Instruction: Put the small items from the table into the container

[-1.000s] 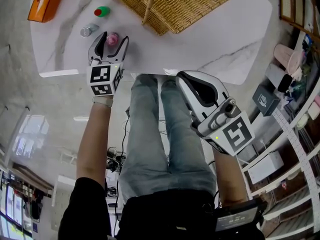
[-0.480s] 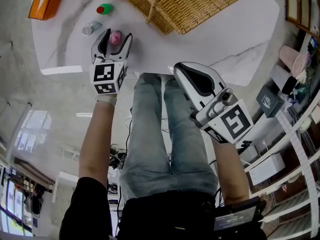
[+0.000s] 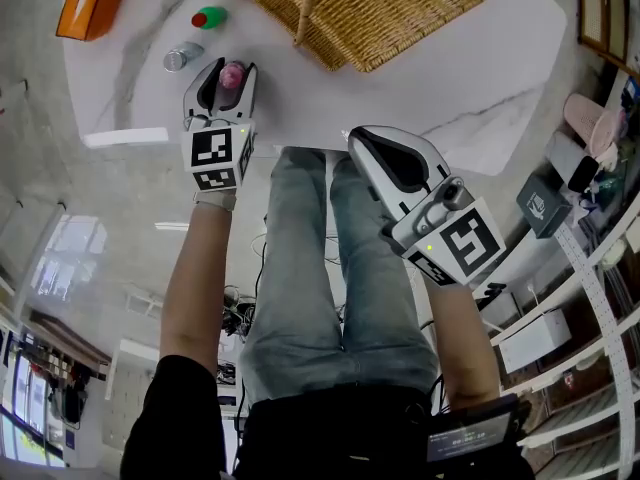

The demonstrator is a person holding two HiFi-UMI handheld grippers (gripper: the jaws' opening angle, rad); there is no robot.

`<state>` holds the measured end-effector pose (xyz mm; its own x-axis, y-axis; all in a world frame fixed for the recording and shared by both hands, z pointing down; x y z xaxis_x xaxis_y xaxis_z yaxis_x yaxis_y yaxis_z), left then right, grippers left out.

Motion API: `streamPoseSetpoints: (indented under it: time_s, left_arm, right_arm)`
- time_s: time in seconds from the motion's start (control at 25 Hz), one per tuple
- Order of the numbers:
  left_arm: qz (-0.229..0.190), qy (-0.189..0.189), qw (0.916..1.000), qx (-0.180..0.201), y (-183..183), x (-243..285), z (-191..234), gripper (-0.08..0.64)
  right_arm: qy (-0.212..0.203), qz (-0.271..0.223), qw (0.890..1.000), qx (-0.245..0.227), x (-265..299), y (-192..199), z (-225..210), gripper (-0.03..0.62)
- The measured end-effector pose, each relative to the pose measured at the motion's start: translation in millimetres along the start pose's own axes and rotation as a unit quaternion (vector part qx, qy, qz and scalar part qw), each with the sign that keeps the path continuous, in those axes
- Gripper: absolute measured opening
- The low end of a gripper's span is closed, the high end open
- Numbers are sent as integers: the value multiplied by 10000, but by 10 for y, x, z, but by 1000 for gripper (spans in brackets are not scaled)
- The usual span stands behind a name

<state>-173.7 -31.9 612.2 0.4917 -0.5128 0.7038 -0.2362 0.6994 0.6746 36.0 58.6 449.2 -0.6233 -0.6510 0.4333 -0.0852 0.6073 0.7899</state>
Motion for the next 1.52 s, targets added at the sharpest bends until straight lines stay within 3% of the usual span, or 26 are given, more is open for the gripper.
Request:
streamPoseSetpoints:
  time_s: [0.32, 0.6, 1.08, 1.52]
  left_arm:
    - [-43, 11, 10000, 6, -7, -8, -23, 187]
    - [-218, 134, 9996, 143, -225, -136, -196, 183]
    - [-605, 548, 9951, 550, -952, -694, -834, 181]
    - [-816, 938, 9903, 618, -1658, -1117, -1504, 179]
  right_arm:
    - [-44, -28, 10000, 40, 6, 11, -23, 9]
    - [-101, -43, 9999, 50, -43, 14, -20, 9]
    - [-150, -260, 9996, 6, -271, -170, -85, 9]
    - [-247, -305, 9992, -5, -496, -154, -143, 9]
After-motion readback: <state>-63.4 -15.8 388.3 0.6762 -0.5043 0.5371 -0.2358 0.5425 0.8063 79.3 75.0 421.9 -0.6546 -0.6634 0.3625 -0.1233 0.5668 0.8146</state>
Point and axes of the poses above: the fingertips, and each gripper's own axes: x forward along the fingers, z to its left, y out of its underside, the point moved 7 cm from there along -x, backward along the fingers, and after that the axes turned 8 degrees about -x, right-handed, at the moved point
